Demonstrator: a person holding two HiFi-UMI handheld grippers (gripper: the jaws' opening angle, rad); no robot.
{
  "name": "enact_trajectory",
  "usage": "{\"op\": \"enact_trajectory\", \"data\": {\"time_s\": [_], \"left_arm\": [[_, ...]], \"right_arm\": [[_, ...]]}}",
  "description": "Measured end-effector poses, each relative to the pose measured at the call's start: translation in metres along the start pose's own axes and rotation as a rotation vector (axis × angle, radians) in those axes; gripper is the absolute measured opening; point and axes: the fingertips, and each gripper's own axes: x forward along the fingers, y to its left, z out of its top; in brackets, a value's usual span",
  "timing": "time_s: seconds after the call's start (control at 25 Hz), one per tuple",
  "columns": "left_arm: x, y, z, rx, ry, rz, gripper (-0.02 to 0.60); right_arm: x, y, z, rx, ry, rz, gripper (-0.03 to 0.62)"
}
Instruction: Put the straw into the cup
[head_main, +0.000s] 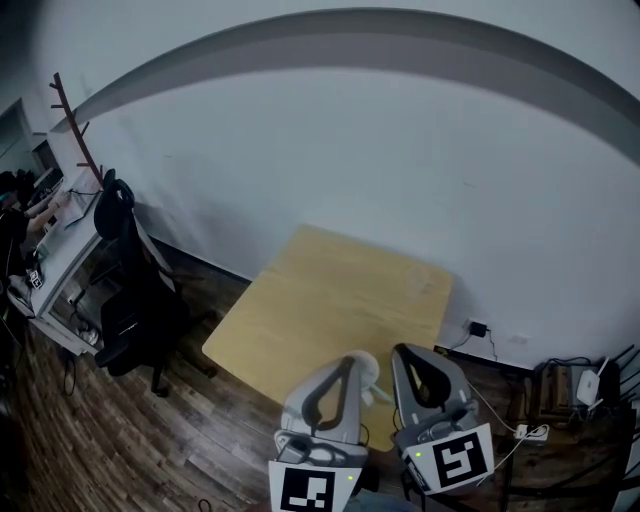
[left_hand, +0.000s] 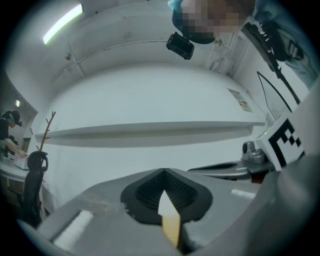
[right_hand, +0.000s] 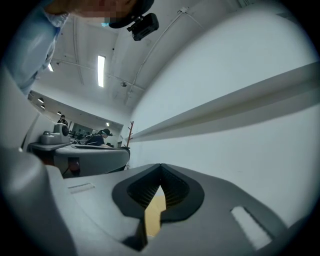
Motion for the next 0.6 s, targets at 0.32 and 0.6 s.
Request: {"op": "enact_trajectory", "data": {"time_s": [0.32,0.6], "left_arm": [[0.0,0.004,0.022,-0.014,-0.07,0.014,0.017],[0.004,0.009,0.023,-0.01,-0.074,0.024,0.017]], "right_arm": [[0.005,0.007,0.015,-0.022,-0.034,0.02,0.006],[0.006,0.004,0.013,-0.019,-0.033,0.014,0.006]]}}
